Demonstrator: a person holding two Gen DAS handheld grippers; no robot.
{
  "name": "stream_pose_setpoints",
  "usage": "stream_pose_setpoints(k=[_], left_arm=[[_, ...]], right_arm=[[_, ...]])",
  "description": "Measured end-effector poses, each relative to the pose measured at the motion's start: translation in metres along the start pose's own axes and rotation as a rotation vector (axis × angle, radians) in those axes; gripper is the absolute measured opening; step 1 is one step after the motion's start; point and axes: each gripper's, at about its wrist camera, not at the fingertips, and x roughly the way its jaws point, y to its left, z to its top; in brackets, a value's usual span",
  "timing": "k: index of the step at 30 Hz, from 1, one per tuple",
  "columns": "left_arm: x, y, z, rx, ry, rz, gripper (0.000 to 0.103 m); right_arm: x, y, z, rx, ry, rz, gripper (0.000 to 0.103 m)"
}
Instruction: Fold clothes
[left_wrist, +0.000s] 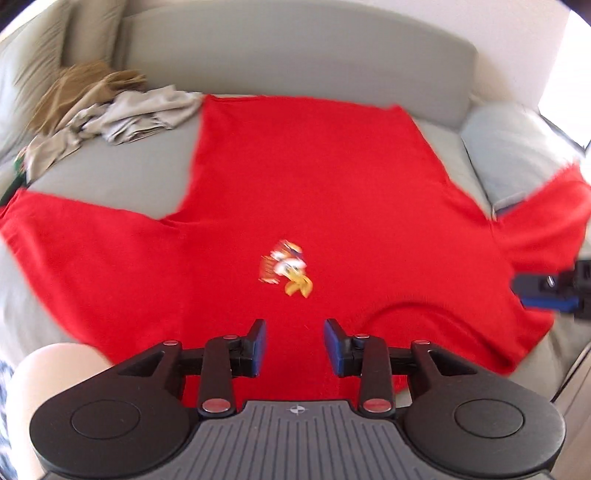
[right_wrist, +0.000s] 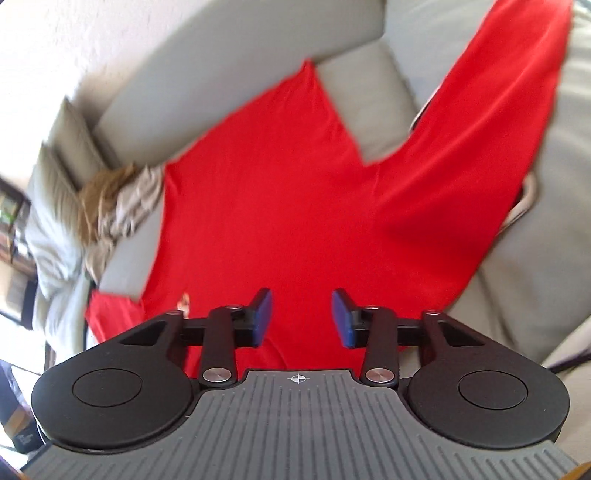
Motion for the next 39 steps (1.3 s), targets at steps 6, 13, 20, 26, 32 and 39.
stream_pose_setpoints(k=[6, 13, 20, 26, 32, 39], left_arm=[[-0.012, -0.012, -0.021, 0.069, 0.076, -0.053, 0.030], [-0.049, -0.003, -0.025, 0.011, 0.014, -0.034, 0.038], [-0.087, 0.009, 0.014, -0.103, -0.110, -0.067, 0.049], [-0.096, -0.005, 0.039, -0.135, -0.139, -0.190, 0.051], [-0.082, -0.038, 0.049, -0.114, -0.117, -0.270, 0.051], [-0.050, -0.074, 0.054, -0.044, -0.040, -0.269, 0.051]], right_arm=[[0.021, 0.000, -0.031, -0.085, 0.148, -0.050, 0.021], [-0.031, -0.019, -0.039, 0.013, 0.125, -0.024, 0.030], [-0.120, -0.076, -0.002, 0.295, -0.333, 0.016, 0.061], [-0.162, -0.147, 0.034, 0.538, -0.590, 0.017, 0.061], [-0.146, -0.224, 0.077, 0.717, -0.677, 0.030, 0.059], [-0.104, -0.297, 0.122, 0.812, -0.702, 0.018, 0.042]])
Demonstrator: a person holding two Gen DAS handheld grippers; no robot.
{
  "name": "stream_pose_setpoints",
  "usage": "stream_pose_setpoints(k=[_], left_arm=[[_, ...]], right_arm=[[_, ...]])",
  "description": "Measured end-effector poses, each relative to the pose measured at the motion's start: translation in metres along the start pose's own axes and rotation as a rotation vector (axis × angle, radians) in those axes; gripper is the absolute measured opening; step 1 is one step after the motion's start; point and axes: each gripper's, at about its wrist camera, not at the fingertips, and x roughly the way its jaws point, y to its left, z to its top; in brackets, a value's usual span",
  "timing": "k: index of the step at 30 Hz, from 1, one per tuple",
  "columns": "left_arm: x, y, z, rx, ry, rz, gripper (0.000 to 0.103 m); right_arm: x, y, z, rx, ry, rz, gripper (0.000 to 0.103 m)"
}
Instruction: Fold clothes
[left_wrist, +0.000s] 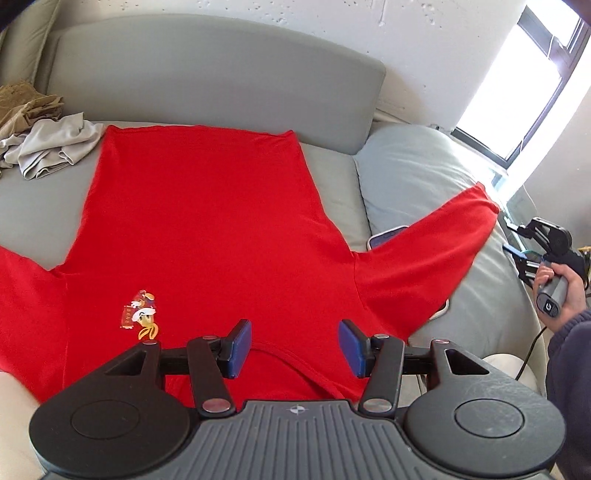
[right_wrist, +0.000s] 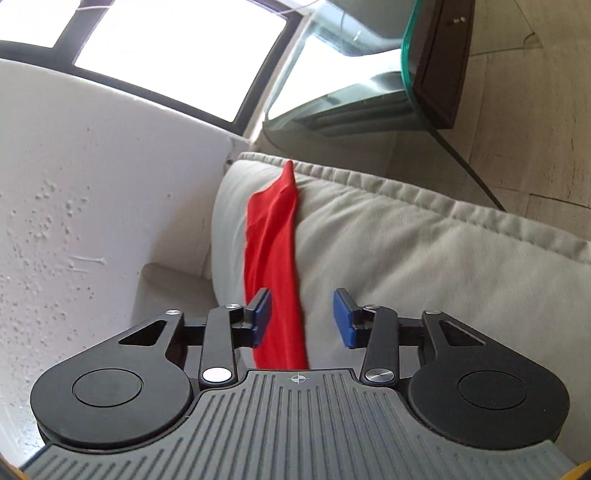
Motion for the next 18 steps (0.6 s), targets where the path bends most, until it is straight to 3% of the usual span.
stream_pose_setpoints(k=[8, 14, 16, 17, 18], left_arm=[[0.035, -0.015, 0.010, 0.026, 0.041, 0.038, 0.051], [0.054, -0.020, 0.009, 0.009, 0.093, 0.025, 0.051], [0.055, -0.021, 0.008, 0.009, 0.099, 0.021, 0.051], [0.054, -0.021, 0.008, 0.010, 0.099, 0.020, 0.051], [0.053, -0.020, 0.008, 0.010, 0.095, 0.019, 0.051]], right_arm=[[0.062, -0.010, 0.040, 0.088, -0.044, 0.073, 0.037], [0.100, -0.001, 0.057, 0.053, -0.056, 0.066, 0.036], [0.107, 0.005, 0.060, 0.012, -0.064, 0.041, 0.028], [0.108, 0.010, 0.060, -0.024, -0.071, 0.025, 0.009], [0.108, 0.016, 0.060, -0.064, -0.080, 0.009, 0.008]])
